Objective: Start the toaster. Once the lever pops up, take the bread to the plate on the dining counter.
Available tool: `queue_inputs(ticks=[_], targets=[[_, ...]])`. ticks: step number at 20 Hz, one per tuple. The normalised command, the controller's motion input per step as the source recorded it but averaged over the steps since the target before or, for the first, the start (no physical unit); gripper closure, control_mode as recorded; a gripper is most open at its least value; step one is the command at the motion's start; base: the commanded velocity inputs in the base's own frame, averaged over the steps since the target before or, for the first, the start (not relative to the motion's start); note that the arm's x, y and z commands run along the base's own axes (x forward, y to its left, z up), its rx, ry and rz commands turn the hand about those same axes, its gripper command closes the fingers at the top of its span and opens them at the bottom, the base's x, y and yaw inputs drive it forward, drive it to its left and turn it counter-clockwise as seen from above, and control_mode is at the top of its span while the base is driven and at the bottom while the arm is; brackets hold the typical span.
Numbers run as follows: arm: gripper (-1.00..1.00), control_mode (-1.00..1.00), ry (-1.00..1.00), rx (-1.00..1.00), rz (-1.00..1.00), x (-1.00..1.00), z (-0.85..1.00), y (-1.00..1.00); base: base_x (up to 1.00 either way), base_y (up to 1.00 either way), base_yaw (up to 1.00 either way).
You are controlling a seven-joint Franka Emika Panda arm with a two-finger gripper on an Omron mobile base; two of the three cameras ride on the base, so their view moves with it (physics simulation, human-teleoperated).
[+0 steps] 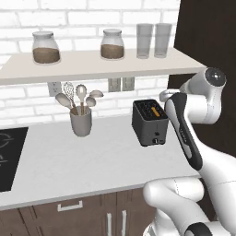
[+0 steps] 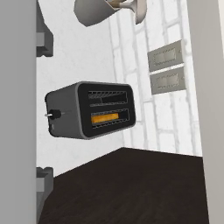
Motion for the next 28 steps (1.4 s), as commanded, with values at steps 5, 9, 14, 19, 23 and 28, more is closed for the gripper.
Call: queue_inputs(ticks=[5, 9, 14, 19, 23, 28], targets=[[-1.0, -1.0, 0.0, 0.0, 0.0, 0.0, 0.0, 0.0, 0.0, 0.0, 0.0], [-1.0, -1.0, 0.0, 0.0, 0.0, 0.0, 0.0, 0.0, 0.0, 0.0, 0.0], [-1.0, -1.0, 0.0, 0.0, 0.0, 0.0, 0.0, 0.0, 0.0, 0.0, 0.0], [-1.0, -1.0, 0.0, 0.0, 0.0, 0.0, 0.0, 0.0, 0.0, 0.0, 0.0], [-1.0, -1.0, 0.0, 0.0, 0.0, 0.0, 0.0, 0.0, 0.0, 0.0, 0.0], [-1.0, -1.0, 0.0, 0.0, 0.0, 0.0, 0.0, 0.0, 0.0, 0.0, 0.0]])
